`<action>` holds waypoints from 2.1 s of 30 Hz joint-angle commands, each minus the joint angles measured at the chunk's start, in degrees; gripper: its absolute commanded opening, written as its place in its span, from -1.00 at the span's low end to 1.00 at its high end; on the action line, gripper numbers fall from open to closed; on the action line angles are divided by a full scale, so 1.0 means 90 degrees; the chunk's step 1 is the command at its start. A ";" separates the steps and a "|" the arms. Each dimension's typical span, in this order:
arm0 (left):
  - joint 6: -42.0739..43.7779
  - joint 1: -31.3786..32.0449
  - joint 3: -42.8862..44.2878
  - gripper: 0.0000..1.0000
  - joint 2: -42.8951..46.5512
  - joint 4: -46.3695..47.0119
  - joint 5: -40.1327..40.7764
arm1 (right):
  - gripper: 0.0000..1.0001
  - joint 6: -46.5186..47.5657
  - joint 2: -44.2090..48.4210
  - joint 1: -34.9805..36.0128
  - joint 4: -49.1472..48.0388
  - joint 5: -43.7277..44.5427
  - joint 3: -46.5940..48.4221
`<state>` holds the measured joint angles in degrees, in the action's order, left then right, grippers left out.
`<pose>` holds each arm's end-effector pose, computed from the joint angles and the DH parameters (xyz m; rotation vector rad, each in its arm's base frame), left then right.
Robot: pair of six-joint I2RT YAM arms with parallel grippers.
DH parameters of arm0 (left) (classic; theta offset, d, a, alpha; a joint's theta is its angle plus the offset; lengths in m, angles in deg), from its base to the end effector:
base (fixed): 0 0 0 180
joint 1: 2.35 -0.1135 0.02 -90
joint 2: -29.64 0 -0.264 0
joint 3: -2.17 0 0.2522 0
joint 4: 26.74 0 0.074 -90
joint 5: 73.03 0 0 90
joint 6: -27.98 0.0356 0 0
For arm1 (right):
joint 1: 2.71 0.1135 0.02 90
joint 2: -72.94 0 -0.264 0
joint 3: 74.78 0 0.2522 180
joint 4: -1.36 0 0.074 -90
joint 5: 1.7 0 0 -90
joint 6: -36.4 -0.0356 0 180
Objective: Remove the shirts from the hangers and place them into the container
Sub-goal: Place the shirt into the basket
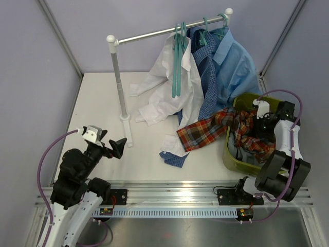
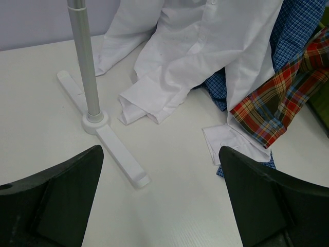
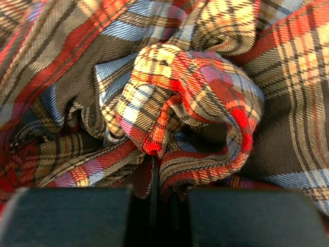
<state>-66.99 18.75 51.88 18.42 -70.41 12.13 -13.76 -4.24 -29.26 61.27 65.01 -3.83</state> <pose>0.0619 -0.0271 0.3119 0.2992 1.6506 -0.4144 0.2347 -0.1015 0.2460 -0.4089 2.5423 0.1461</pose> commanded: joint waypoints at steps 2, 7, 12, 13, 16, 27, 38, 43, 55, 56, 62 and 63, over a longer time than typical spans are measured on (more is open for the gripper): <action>0.0015 -0.0011 -0.0029 0.98 0.0114 0.0355 -0.0175 | -0.68 0.0749 -0.0017 -0.0010 0.0526 -0.0528 -0.0066; 0.0015 -0.0011 -0.0039 0.98 0.0163 0.0335 -0.0204 | 0.52 0.1052 0.0322 -0.0029 0.1394 -0.0313 0.0782; 0.0015 -0.0011 -0.0029 0.98 0.0144 0.0364 -0.0214 | 0.86 0.1588 0.0540 -0.0019 0.2767 -0.0789 0.2705; 0.0015 -0.0011 -0.0029 0.98 0.0134 0.0355 -0.0224 | 0.87 0.1899 0.0356 0.0000 0.3033 -0.0927 0.2989; 0.0015 -0.0011 -0.0029 0.98 0.0153 0.0345 -0.0214 | 0.93 0.2826 -0.0026 0.0165 0.4147 -0.1824 0.3869; 0.0015 -0.0011 -0.0009 0.98 0.0075 0.0267 -0.0185 | 0.96 0.4628 -0.0123 0.3094 0.2834 -0.2336 0.3157; 0.0035 -0.0011 -0.0019 0.98 -0.0110 0.0355 -0.0273 | 0.86 0.4422 -0.1452 0.3867 0.1759 -0.0745 0.2934; 0.0025 -0.0011 -0.0039 0.98 -0.0032 0.0335 -0.0214 | 0.75 0.4363 -0.1648 0.4131 0.1610 -0.0508 0.2660; 0.0035 -0.0011 -0.0048 0.98 0.0056 0.0355 -0.0234 | -1.00 0.3856 -0.1102 0.4365 0.1552 -0.0293 0.2376; 0.0035 -0.0011 -0.0048 0.98 0.0065 0.0364 -0.0234 | -1.00 0.3817 -0.1014 0.4365 0.1648 -0.0419 0.2425; 0.0045 -0.0011 -0.0048 0.98 0.0085 0.0326 -0.0234 | -1.00 0.3017 -0.0350 0.4356 0.1894 -0.1015 0.3166; 0.0035 -0.0011 -0.0048 0.98 0.0104 0.0325 -0.0224 | -1.00 0.2542 -0.0166 0.4356 0.1797 -0.1016 0.3254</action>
<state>-66.97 18.75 51.88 18.46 -70.34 11.10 17.27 -11.28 9.56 77.93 59.90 20.45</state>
